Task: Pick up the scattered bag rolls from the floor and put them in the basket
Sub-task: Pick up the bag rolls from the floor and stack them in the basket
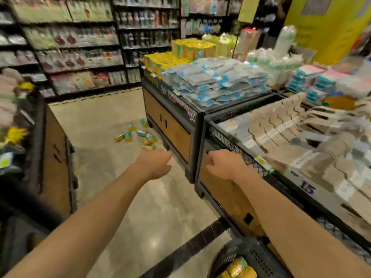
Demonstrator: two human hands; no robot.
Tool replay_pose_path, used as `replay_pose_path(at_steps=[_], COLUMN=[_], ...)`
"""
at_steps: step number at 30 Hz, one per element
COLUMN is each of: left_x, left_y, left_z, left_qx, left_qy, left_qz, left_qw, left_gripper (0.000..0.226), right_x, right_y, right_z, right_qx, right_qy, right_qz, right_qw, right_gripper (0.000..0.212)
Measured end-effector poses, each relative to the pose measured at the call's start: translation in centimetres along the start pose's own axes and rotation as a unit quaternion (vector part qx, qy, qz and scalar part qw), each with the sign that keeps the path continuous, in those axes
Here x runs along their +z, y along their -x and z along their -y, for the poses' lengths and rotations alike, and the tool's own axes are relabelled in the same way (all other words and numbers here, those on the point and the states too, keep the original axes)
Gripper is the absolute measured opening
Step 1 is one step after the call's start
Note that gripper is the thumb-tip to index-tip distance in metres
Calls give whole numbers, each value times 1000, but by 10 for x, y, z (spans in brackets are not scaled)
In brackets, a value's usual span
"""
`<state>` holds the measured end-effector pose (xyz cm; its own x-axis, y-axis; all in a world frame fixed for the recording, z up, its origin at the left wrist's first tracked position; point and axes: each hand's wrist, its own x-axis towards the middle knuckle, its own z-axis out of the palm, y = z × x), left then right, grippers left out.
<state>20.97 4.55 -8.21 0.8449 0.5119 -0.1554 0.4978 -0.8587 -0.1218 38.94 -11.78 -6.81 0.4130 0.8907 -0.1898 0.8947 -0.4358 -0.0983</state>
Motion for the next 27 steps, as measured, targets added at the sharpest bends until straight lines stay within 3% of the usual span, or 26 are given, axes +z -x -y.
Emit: replay_pose_path(at_steps=[8,15,27], left_x=[-17,-21,-12], left_y=[18,5,-127], left_z=[207,309,416], left_qx=[-144,-194,-255], left_qy=[35,68,82], left_qz=[0,-41,-4], left_qw=[989,978,963], left_gripper=[38,38,37], right_x=[-57,-98,-100], right_y=[-135,-236,-462], right_z=[159,249,257], right_qx=[-84,-140,-175], right_qy=[29,34,51], right_qz=[-7,-39,-2], right_qw=[996,989,983], right_gripper=[34,28,30])
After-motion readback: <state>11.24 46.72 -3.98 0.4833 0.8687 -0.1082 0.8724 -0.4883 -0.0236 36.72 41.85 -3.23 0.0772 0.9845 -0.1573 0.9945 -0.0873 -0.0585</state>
